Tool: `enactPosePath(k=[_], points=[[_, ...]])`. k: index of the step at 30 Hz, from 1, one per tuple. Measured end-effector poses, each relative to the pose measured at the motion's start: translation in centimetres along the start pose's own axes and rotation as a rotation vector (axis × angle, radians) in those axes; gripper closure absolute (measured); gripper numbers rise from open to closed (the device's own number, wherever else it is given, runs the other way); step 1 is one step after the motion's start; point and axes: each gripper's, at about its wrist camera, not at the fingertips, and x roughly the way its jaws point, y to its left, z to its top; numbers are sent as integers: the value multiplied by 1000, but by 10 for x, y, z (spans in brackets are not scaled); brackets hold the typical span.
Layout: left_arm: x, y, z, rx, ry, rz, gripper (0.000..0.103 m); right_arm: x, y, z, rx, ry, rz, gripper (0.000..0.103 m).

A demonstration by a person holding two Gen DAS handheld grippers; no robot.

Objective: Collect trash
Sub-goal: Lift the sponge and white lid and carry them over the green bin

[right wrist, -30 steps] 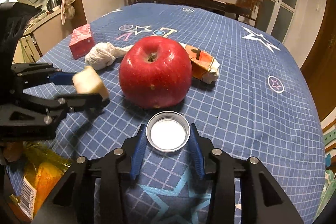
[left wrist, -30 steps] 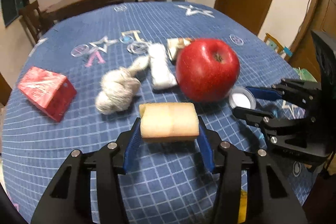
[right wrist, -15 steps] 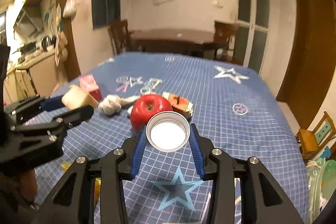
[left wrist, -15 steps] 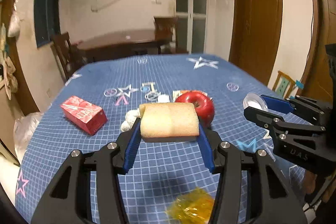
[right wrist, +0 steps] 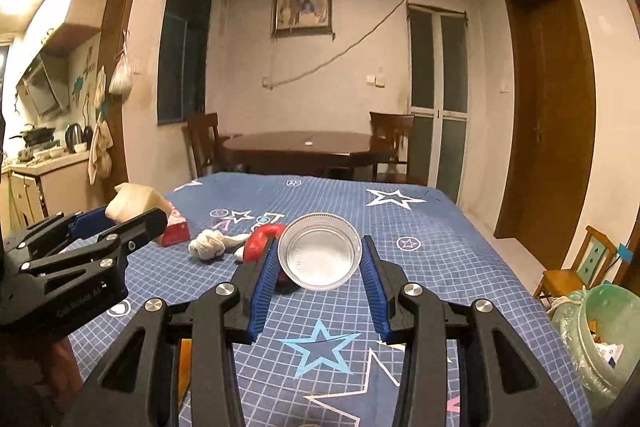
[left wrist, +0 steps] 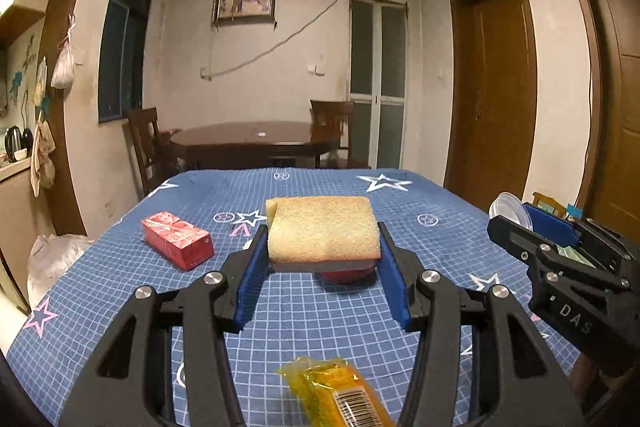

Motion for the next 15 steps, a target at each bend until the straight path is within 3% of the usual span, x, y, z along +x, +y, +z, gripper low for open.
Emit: enactPosePath(k=[15], points=[[0, -8, 6, 0, 6, -32, 53, -27, -21, -3, 19, 11, 13, 61]])
